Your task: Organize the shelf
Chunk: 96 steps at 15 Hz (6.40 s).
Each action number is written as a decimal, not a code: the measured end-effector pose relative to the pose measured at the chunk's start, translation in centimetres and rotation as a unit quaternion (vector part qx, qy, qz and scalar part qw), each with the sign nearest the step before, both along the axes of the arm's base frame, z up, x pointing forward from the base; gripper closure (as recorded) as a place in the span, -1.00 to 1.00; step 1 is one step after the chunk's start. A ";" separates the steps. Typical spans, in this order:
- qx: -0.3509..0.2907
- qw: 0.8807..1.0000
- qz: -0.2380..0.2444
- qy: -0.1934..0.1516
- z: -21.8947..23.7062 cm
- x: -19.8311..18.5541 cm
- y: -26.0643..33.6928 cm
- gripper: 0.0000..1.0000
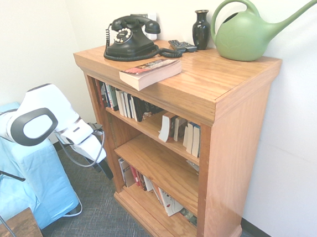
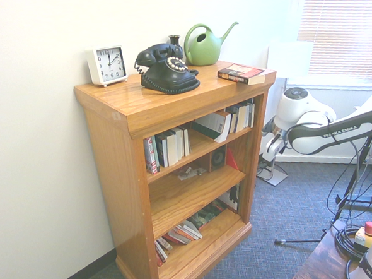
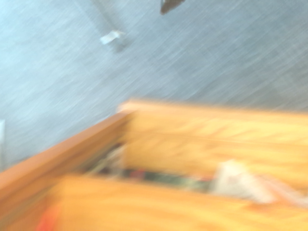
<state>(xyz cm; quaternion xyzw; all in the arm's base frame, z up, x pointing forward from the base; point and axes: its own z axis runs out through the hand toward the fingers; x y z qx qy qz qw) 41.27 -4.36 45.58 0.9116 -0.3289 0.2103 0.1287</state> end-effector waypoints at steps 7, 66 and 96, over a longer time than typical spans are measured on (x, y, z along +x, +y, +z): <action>-0.212 0.967 0.097 -0.100 11.7 -1.0 3.3 -1.00; -0.220 0.879 0.230 -0.355 17.5 -1.5 3.4 1.00; 0.059 0.929 0.265 -0.253 -0.6 7.6 7.2 1.00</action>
